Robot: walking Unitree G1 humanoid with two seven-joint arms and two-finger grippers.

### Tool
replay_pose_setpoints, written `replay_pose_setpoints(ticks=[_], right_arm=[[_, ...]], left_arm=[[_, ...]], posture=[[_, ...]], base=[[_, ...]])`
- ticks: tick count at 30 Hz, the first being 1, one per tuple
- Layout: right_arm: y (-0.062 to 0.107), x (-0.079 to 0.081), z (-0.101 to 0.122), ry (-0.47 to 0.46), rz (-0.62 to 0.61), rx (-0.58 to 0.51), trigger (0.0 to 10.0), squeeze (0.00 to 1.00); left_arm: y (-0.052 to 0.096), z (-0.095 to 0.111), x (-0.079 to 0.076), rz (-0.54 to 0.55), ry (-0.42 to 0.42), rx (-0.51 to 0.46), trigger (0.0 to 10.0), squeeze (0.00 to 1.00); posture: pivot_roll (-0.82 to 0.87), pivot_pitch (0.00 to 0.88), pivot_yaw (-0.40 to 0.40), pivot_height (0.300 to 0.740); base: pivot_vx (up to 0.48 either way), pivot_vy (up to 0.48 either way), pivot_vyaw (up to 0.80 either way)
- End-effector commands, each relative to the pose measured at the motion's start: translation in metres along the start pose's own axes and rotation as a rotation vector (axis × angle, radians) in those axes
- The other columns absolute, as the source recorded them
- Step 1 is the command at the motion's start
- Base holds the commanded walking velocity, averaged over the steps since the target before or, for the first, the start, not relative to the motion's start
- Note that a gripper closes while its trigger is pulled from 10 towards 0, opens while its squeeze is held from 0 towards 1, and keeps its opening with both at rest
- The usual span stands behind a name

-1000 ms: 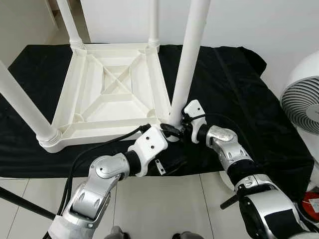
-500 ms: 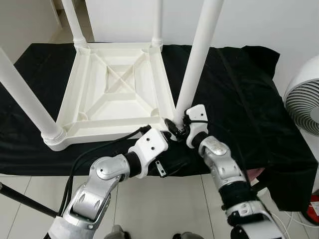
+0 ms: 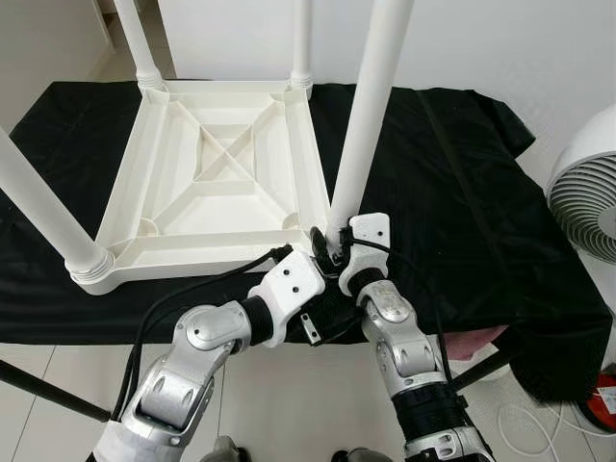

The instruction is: Building children table

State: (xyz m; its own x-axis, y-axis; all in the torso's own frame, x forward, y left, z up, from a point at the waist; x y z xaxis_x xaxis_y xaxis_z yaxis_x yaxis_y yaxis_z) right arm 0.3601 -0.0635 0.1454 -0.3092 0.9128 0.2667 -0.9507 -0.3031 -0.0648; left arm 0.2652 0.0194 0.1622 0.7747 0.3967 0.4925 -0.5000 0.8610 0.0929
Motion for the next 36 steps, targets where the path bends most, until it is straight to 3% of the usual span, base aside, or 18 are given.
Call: replay_pose_setpoints(ticks=[1,3,4,14,23,24,25,36], right_arm=[[-0.002,0.002,0.011,0.006,0.074,-0.011,10.0,0.42],[-0.002,0.003,0.016,0.021,0.108,-0.018,10.0,0.42],[-0.002,0.002,0.019,0.043,0.141,-0.014,10.0,0.0],[-0.003,-0.01,0.03,0.209,0.411,0.078,10.0,0.0],[-0.004,-0.012,0.02,0.268,0.563,0.154,10.0,0.0],[-0.005,-0.012,0.017,0.265,0.573,0.168,1.9,0.0],[-0.008,-0.012,0.013,0.258,0.586,0.192,0.0,0.0],[-0.015,-0.014,0.002,0.26,0.611,0.242,0.0,0.0]], left_arm=[[0.0,-0.009,0.006,0.079,0.017,0.031,10.0,0.0],[-0.001,-0.012,0.007,0.093,0.027,0.036,10.0,0.0],[-0.001,-0.015,0.007,0.105,0.039,0.035,10.0,0.0],[0.007,-0.039,0.003,0.158,0.144,0.033,10.0,0.0],[0.012,-0.045,-0.003,0.143,0.146,0.017,10.0,0.0],[0.012,-0.043,-0.002,0.14,0.142,0.01,10.0,0.0],[0.012,-0.039,0.0,0.132,0.134,-0.001,10.0,0.0],[0.009,-0.025,0.003,0.116,0.089,-0.039,10.0,0.0]], posture=[[-0.06,0.054,-0.003,0.74],[-0.06,0.056,-0.004,0.74],[-0.06,0.056,-0.004,0.74],[-0.07,0.069,0.01,0.74],[-0.08,0.066,0.017,0.74],[-0.07,0.064,0.022,0.74],[-0.07,0.064,0.022,0.74],[-0.07,0.062,0.029,0.74]], base=[[0.0,0.0,0.0],[0.0,0.0,0.0],[0.0,0.0,0.0],[0.0,0.0,0.0],[0.0,0.0,0.0],[0.0,0.0,0.0],[0.0,0.0,0.0],[0.0,0.0,0.0]])
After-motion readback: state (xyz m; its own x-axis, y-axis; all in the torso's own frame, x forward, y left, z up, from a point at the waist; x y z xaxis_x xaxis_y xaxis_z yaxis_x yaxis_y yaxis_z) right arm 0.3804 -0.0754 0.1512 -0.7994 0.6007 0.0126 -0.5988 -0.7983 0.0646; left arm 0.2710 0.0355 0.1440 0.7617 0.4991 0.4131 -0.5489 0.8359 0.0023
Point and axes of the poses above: a point about 5 cm out from each wrist's last joint towards the gripper, its own y axis pointing back from the gripper into the wrist, its own z axis along the axis of the wrist's last joint, x = y × z, the point moved 5 cm from there along -y, pointing out of the wrist towards the gripper, and after that the axes turned 14 degrees about -y, right-handed, at the moved point
